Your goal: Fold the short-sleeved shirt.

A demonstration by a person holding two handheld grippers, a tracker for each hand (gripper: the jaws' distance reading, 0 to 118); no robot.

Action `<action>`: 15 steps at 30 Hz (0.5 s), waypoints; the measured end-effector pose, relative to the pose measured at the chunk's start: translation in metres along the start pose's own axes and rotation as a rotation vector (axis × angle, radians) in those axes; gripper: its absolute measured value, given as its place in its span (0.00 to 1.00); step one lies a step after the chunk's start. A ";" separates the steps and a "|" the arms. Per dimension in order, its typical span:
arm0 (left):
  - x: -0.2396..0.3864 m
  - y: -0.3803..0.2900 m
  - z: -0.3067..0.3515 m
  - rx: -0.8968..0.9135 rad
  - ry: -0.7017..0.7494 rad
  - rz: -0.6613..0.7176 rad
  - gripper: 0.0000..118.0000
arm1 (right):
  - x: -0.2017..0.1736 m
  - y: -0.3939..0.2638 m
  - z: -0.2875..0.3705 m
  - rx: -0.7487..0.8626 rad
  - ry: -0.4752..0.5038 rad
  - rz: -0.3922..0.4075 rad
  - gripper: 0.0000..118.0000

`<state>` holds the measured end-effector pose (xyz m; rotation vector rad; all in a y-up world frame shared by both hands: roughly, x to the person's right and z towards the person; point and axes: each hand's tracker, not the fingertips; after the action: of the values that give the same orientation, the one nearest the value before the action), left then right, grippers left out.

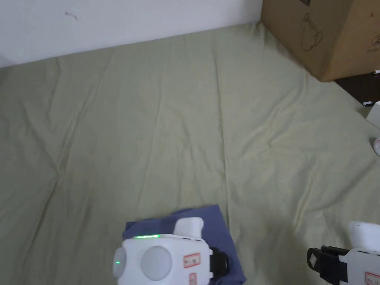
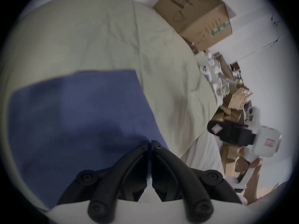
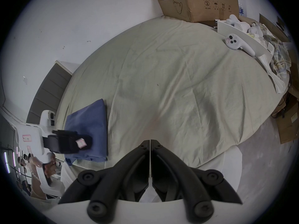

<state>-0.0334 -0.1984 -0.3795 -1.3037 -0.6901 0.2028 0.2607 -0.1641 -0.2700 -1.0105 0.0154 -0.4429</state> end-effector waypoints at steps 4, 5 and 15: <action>0.014 -0.002 -0.005 0.003 -0.060 -0.014 0.03 | -0.001 0.000 0.005 0.002 -0.005 0.007 0.01; 0.016 -0.002 -0.003 0.015 -0.105 -0.015 0.03 | -0.003 0.000 0.006 0.002 -0.005 0.013 0.01; -0.033 -0.015 0.077 0.188 -0.194 0.104 0.06 | -0.055 0.020 -0.015 -0.026 0.081 0.155 0.01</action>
<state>-0.1063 -0.1567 -0.3695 -1.1490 -0.7490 0.4730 0.2149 -0.1475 -0.3052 -1.0083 0.1710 -0.3422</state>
